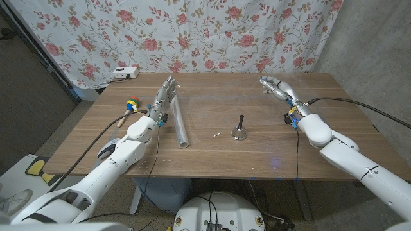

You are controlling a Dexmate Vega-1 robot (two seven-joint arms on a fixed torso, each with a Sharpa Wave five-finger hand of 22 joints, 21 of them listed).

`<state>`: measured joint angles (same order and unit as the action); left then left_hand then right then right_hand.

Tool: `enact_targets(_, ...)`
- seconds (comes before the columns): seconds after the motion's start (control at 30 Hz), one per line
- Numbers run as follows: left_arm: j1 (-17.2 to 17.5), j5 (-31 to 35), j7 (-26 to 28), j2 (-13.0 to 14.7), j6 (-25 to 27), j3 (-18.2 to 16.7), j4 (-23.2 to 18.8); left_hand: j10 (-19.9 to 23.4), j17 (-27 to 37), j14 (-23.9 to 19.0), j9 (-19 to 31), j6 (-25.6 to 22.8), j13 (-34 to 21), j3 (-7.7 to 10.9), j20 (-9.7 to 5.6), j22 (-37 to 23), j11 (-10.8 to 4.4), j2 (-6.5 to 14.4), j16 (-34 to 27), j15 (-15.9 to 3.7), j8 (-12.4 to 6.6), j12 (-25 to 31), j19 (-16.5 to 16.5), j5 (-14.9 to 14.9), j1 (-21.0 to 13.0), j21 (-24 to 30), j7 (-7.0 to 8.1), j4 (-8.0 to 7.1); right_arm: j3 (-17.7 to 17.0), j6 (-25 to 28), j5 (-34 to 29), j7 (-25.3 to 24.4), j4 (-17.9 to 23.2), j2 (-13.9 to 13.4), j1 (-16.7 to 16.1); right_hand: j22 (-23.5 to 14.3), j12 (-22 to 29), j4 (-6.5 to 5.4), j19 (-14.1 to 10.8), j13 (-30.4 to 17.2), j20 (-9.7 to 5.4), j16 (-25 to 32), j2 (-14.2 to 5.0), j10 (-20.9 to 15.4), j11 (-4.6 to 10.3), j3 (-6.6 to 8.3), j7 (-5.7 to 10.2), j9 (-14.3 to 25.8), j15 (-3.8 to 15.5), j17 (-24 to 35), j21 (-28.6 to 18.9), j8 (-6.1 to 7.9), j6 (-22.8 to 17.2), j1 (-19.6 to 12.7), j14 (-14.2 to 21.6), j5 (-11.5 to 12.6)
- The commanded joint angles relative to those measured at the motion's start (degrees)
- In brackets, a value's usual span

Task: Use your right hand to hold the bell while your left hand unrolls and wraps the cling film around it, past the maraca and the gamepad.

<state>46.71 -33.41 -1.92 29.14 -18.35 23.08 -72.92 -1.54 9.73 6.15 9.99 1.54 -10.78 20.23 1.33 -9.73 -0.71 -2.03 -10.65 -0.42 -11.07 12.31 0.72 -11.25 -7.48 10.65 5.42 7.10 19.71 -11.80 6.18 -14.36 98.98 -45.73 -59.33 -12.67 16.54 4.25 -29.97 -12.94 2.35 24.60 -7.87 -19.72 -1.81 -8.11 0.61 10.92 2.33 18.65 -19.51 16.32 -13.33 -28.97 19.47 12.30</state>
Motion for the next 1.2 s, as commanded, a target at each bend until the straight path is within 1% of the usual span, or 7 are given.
enact_targets(0.03,-0.12,-0.39,-0.73,-0.1,-0.3,0.07,0.49,0.17,0.29,0.26,0.26,-0.52,-0.15,-0.11,-0.1,-0.24,0.05,0.13,0.21,0.19,0.01,0.03,0.19,-0.19,-0.32,0.29,0.24,0.29,-1.06,1.48,-2.14,-2.14,1.84,-0.36,-1.76,-0.43,0.3,0.16,0.04,-0.34,0.15,0.57,-0.41,-0.69,0.14,0.39,0.33,0.18,1.29,1.01,-0.43,0.08,-1.21,-0.26,-0.04,-0.36)
enact_targets(0.47,0.19,-0.25,-0.59,0.65,-0.27,-0.26,-0.52,0.18,0.29,0.25,0.27,-0.5,-0.15,-0.16,-0.07,-0.24,-0.01,0.16,0.22,0.17,0.09,0.0,0.2,-0.18,-0.33,0.29,0.13,0.3,-1.92,2.29,-5.21,-3.16,4.53,-1.73,-3.55,-1.31,1.17,0.7,-0.08,-0.81,0.41,2.69,-0.29,-3.35,1.22,1.17,0.6,0.23,2.22,3.73,-1.57,0.58,-4.54,-0.92,1.27,-0.66)
enact_targets(0.67,0.42,-0.63,-0.81,0.69,0.08,-0.26,-0.73,0.18,0.29,0.25,0.27,-0.45,-0.15,-0.18,-0.09,-0.24,-0.05,0.18,0.22,0.17,0.14,-0.02,0.22,-0.17,-0.34,0.28,0.14,0.3,-2.0,2.87,-6.91,-3.37,5.61,-2.33,-4.09,-2.6,0.79,2.25,-2.07,-1.51,1.57,10.15,-0.29,-4.42,1.96,3.04,0.95,0.25,5.08,9.25,-4.06,-0.13,-5.84,-3.58,9.46,-0.94)
enact_targets(0.83,0.26,-0.72,-0.75,0.65,0.43,-0.24,-0.58,0.22,0.29,0.22,0.27,-0.42,-0.15,-0.2,-0.08,-0.24,0.0,0.21,0.21,0.13,0.18,-0.01,0.22,-0.17,-0.36,0.29,0.16,0.31,-2.29,2.96,-7.59,-3.52,6.34,-2.61,-4.74,-2.93,0.66,2.76,-2.64,-1.68,1.85,11.48,-0.11,-4.9,2.66,3.5,1.25,0.27,5.45,10.99,-4.73,-0.37,-6.07,-4.46,9.01,-1.0)
enact_targets(0.93,0.14,-0.6,-0.88,0.65,0.41,-0.13,-0.52,0.24,0.29,0.25,0.27,-0.44,-0.15,-0.21,-0.09,-0.24,0.09,0.22,0.23,0.13,0.19,-0.01,0.22,-0.17,-0.36,0.29,0.15,0.31,-2.41,3.16,-8.58,-3.78,6.88,-2.97,-5.2,-3.15,0.78,3.27,-3.35,-1.79,2.38,12.45,0.14,-5.79,1.97,3.87,1.38,0.28,5.42,12.14,-5.35,-0.37,-6.73,-5.37,8.84,-1.05)
enact_targets(1.03,0.01,-0.5,-0.81,0.44,0.23,-0.06,-0.35,0.27,0.29,0.24,0.27,-0.44,-0.16,-0.23,-0.06,-0.24,0.09,0.23,0.22,0.17,0.2,-0.02,0.23,-0.17,-0.37,0.28,0.16,0.31,-2.52,4.13,-10.16,-4.06,7.82,-3.66,-5.72,-3.49,1.17,3.72,-4.19,-1.55,1.78,13.54,0.47,-8.27,-0.26,4.26,1.45,0.31,5.82,13.19,-6.26,0.06,-8.97,-6.34,9.78,-1.22)
enact_targets(1.2,-0.26,-0.48,-1.04,0.31,0.57,0.21,-0.26,0.23,0.29,0.24,0.27,-0.42,-0.16,-0.24,-0.04,-0.24,0.05,0.24,0.22,0.19,0.22,-0.04,0.24,-0.17,-0.37,0.29,0.17,0.32,-2.69,4.83,-11.42,-3.83,8.56,-4.47,-6.21,-4.01,0.7,4.41,-6.07,-0.87,0.62,16.45,0.49,-9.66,-0.4,5.21,1.56,0.28,7.05,14.95,-7.9,-0.19,-10.11,-8.41,14.31,-1.29)
